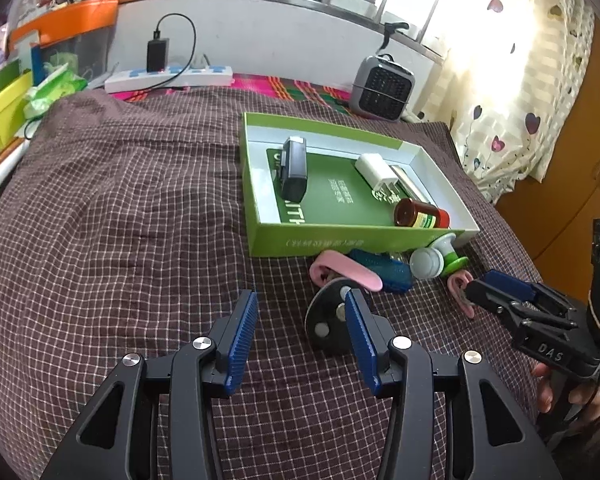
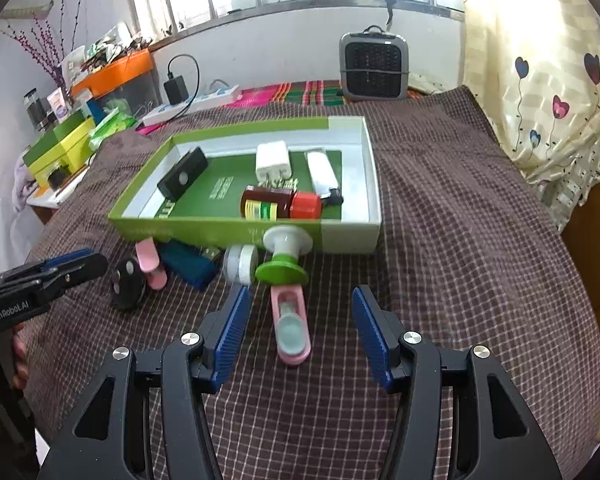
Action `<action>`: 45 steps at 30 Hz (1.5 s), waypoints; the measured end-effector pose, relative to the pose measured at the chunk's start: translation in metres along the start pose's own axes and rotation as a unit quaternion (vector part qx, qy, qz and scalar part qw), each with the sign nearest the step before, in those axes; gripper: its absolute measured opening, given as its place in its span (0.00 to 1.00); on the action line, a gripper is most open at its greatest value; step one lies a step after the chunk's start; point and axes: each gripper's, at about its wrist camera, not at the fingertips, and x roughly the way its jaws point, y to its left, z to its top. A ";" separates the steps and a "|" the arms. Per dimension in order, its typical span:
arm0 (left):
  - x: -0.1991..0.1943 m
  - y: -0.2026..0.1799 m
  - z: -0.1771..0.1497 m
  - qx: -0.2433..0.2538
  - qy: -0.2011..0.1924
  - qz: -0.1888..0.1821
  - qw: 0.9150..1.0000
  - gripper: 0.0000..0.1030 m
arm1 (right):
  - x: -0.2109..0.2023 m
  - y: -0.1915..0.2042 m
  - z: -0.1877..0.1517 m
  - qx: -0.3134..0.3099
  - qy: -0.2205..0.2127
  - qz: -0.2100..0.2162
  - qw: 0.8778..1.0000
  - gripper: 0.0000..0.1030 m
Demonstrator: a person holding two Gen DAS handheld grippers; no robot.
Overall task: Organize rigid objects
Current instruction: 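Withdraw both grippers from the box toward the remaining items, then grasp the pink-and-grey holder with the right gripper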
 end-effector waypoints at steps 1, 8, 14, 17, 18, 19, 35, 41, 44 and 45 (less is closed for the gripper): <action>0.001 0.000 -0.001 0.001 0.002 -0.001 1.000 0.43 | 0.002 0.001 -0.001 0.000 0.003 0.002 1.000 0.53; 0.004 0.000 -0.006 0.000 0.012 -0.008 1.000 0.43 | 0.014 0.007 -0.004 -0.006 0.020 0.002 1.000 0.53; 0.006 -0.003 -0.007 0.004 0.015 -0.015 1.000 0.43 | 0.022 0.010 -0.004 -0.020 0.028 -0.012 0.999 0.53; 0.008 -0.005 -0.006 0.007 0.017 -0.020 1.000 0.43 | 0.023 0.010 -0.003 -0.022 0.027 -0.017 0.999 0.53; 0.008 -0.006 -0.006 0.007 0.018 -0.020 1.000 0.43 | 0.023 0.010 -0.003 -0.023 0.026 -0.018 0.999 0.53; 0.009 -0.007 -0.006 0.008 0.020 -0.020 1.000 0.43 | 0.024 0.010 -0.003 -0.025 0.026 -0.019 0.999 0.51; 0.023 -0.021 -0.003 0.020 0.032 0.001 0.999 0.44 | 0.017 0.002 -0.007 -0.026 0.015 -0.010 1.000 0.18; 0.029 -0.022 -0.001 0.016 0.034 0.008 0.999 0.44 | 0.014 -0.006 -0.009 -0.019 0.014 -0.010 1.000 0.18; 0.030 -0.022 -0.001 0.013 0.032 0.010 0.999 0.44 | 0.013 -0.009 -0.009 -0.015 0.013 -0.007 1.000 0.18; 0.030 -0.023 -0.001 0.012 0.032 0.011 0.999 0.44 | 0.013 -0.010 -0.009 -0.014 0.013 -0.006 1.000 0.18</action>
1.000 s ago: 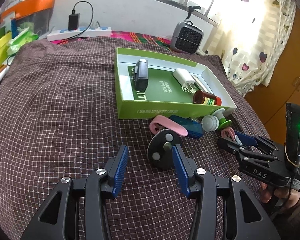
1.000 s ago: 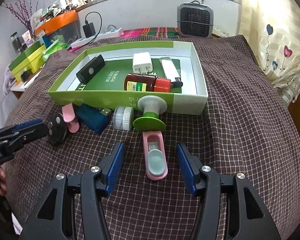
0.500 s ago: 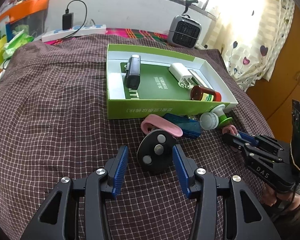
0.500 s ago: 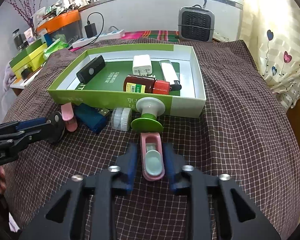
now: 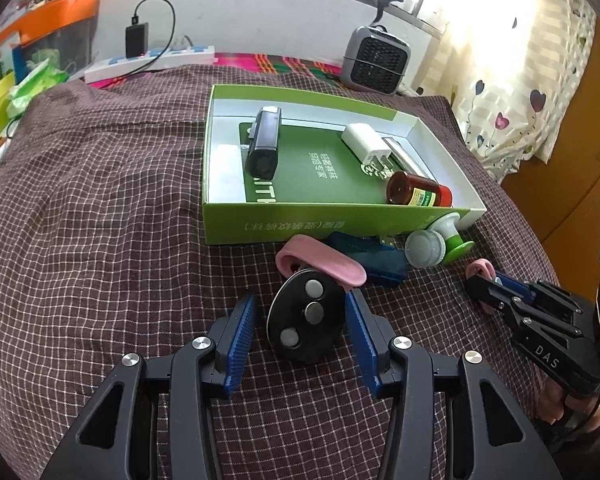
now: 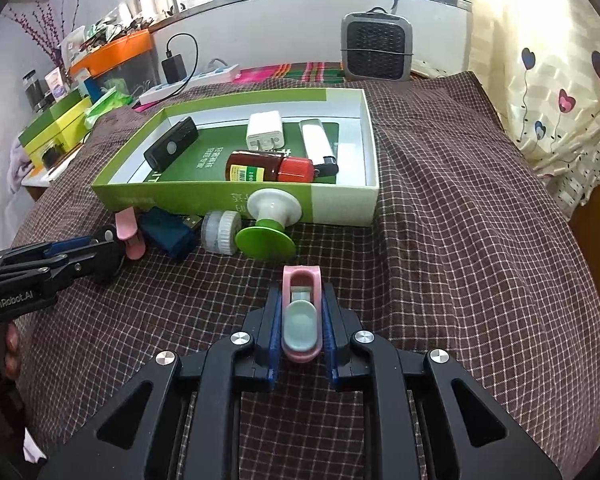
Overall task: Organize rigid objects
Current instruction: 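Grasp the pink-and-grey holder with the right gripper, then grasp the black round disc with white dots with the left gripper, then carry the pink holder with the right gripper while the left gripper carries the black disc to the box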
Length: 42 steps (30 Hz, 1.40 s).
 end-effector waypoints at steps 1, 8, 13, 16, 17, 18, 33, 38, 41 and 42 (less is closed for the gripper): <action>0.000 0.000 0.000 0.000 -0.001 0.001 1.000 0.44 | 0.000 0.000 0.000 0.001 0.000 0.001 1.000 0.18; 0.000 0.000 -0.001 -0.009 -0.005 0.001 1.000 0.38 | 0.000 -0.003 -0.001 0.005 0.000 0.008 1.000 0.18; -0.001 0.000 -0.003 -0.011 -0.004 0.002 1.000 0.29 | 0.000 -0.004 -0.001 0.005 0.001 0.009 1.000 0.18; -0.002 -0.001 -0.004 -0.012 -0.005 0.001 1.000 0.28 | 0.000 -0.004 -0.001 0.004 0.001 0.009 1.000 0.18; -0.003 -0.001 -0.003 -0.012 -0.005 0.001 1.000 0.27 | -0.001 -0.004 -0.002 0.004 0.001 0.009 1.000 0.18; -0.003 -0.002 -0.004 -0.012 -0.006 0.001 1.000 0.26 | -0.001 -0.004 -0.002 0.004 0.001 0.009 1.000 0.18; -0.013 -0.007 -0.005 -0.010 -0.018 0.002 1.000 0.24 | -0.003 -0.002 -0.004 0.002 -0.001 0.008 1.000 0.18; -0.019 -0.009 -0.005 -0.009 -0.024 0.005 1.000 0.24 | -0.006 -0.002 -0.004 0.001 -0.005 0.011 1.000 0.18; -0.022 -0.011 -0.005 -0.006 -0.027 0.007 1.000 0.24 | -0.010 -0.001 -0.003 0.000 -0.010 0.013 1.000 0.18; -0.023 -0.011 -0.005 -0.006 -0.027 0.006 1.000 0.24 | -0.010 -0.001 -0.003 0.000 -0.010 0.013 1.000 0.18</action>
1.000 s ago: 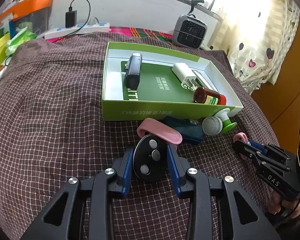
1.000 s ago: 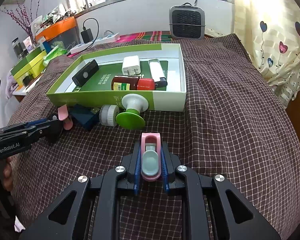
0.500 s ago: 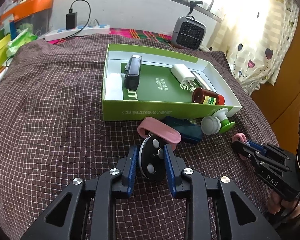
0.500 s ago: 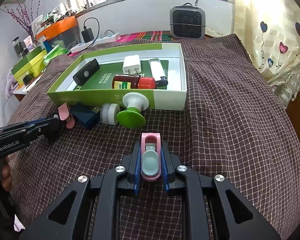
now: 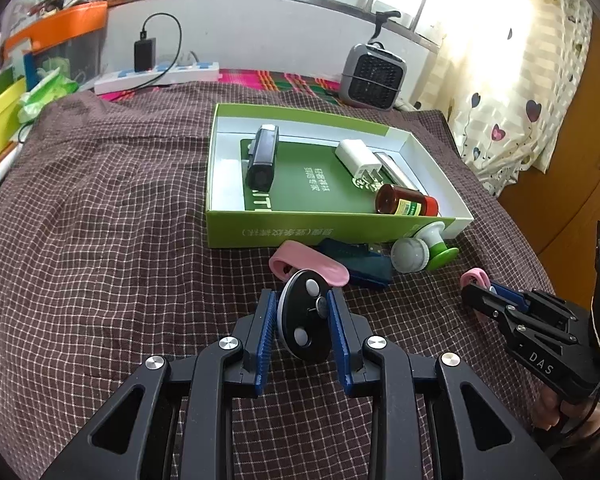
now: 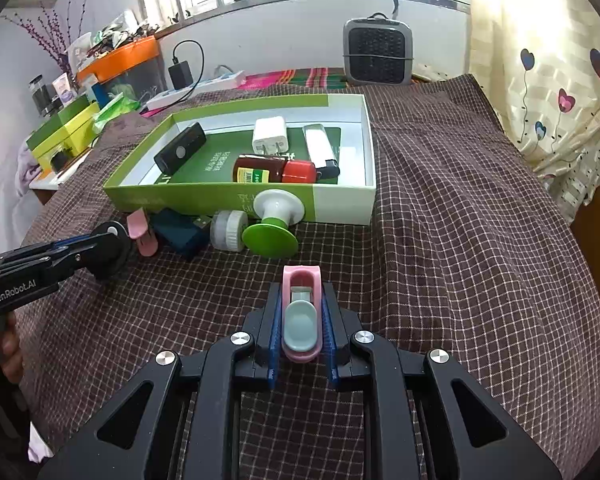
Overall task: Organize rigid objects
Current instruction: 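Carry the pink holder with the right gripper while the left gripper carries the black disc to the box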
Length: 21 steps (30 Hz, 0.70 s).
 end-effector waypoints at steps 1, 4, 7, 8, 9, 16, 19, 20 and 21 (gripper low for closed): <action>-0.001 0.000 0.000 0.000 -0.001 0.000 1.000 0.24 | 0.000 0.000 0.000 0.000 0.000 0.000 1.000 0.18; -0.004 0.000 -0.002 0.000 -0.003 0.002 1.000 0.24 | -0.002 0.001 0.000 -0.002 -0.001 0.002 1.000 0.18; -0.008 -0.002 -0.002 0.000 -0.008 0.005 1.000 0.24 | -0.004 0.004 0.001 -0.006 -0.004 0.005 1.000 0.18; -0.009 -0.002 -0.002 0.001 -0.009 0.006 1.000 0.24 | -0.005 0.004 0.002 -0.008 -0.006 0.006 1.000 0.18; -0.011 -0.002 -0.001 0.001 -0.010 0.006 1.000 0.24 | -0.006 0.005 0.002 -0.009 -0.007 0.007 1.000 0.18; -0.017 -0.006 0.001 0.006 -0.017 0.006 1.000 0.24 | -0.012 0.008 0.007 -0.012 -0.016 0.011 1.000 0.18; -0.019 -0.007 0.004 0.007 -0.021 0.007 1.000 0.24 | -0.016 0.009 0.011 -0.017 -0.022 0.012 1.000 0.18; -0.020 -0.007 0.004 0.007 -0.021 0.007 1.000 0.24 | -0.017 0.010 0.011 -0.017 -0.023 0.012 0.999 0.18; -0.020 -0.007 0.005 0.007 -0.022 0.009 1.000 0.24 | -0.017 0.010 0.012 -0.019 -0.025 0.013 0.999 0.18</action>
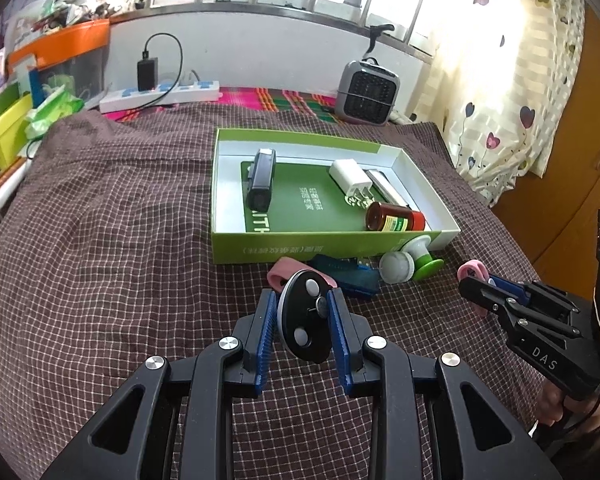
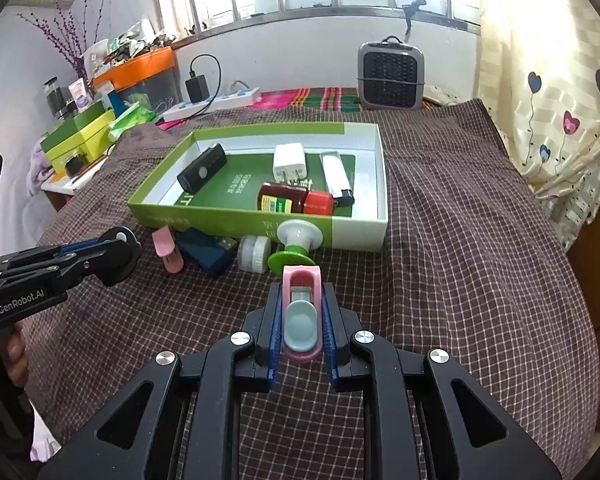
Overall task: Organize rigid objects
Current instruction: 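Carry the pink holder with the right gripper while the left gripper carries the black disc to the box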
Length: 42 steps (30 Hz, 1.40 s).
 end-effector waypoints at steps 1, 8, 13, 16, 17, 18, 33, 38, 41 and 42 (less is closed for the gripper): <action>-0.001 0.000 0.001 0.001 -0.001 0.001 1.000 0.24 | 0.000 0.001 0.001 -0.001 -0.001 0.000 1.000 0.18; -0.005 -0.001 0.008 0.003 -0.011 0.000 1.000 0.24 | -0.003 0.004 0.006 -0.007 -0.008 0.003 1.000 0.18; -0.006 0.000 0.015 0.004 -0.017 -0.001 1.000 0.24 | -0.003 0.007 0.013 -0.010 -0.013 0.007 1.000 0.18; -0.007 0.001 0.019 0.005 -0.021 -0.001 1.000 0.24 | -0.003 0.009 0.018 -0.013 -0.017 0.009 1.000 0.18; -0.006 0.001 0.021 0.005 -0.021 -0.001 1.000 0.24 | -0.003 0.010 0.020 -0.015 -0.018 0.009 1.000 0.18; -0.006 0.001 0.022 0.005 -0.022 -0.001 1.000 0.24 | -0.002 0.011 0.022 -0.017 -0.020 0.009 1.000 0.18; -0.002 0.005 0.035 0.006 -0.027 0.001 1.000 0.24 | 0.006 0.018 0.044 -0.031 -0.026 0.019 0.999 0.18; 0.003 0.007 0.041 0.004 -0.025 0.003 1.000 0.24 | 0.013 0.018 0.054 -0.034 -0.022 0.023 0.999 0.18; 0.008 0.008 0.044 0.002 -0.023 0.002 1.000 0.24 | 0.019 0.018 0.062 -0.037 -0.020 0.025 0.999 0.18; 0.009 0.008 0.046 0.003 -0.022 0.002 1.000 0.24 | 0.021 0.018 0.065 -0.039 -0.019 0.026 0.999 0.18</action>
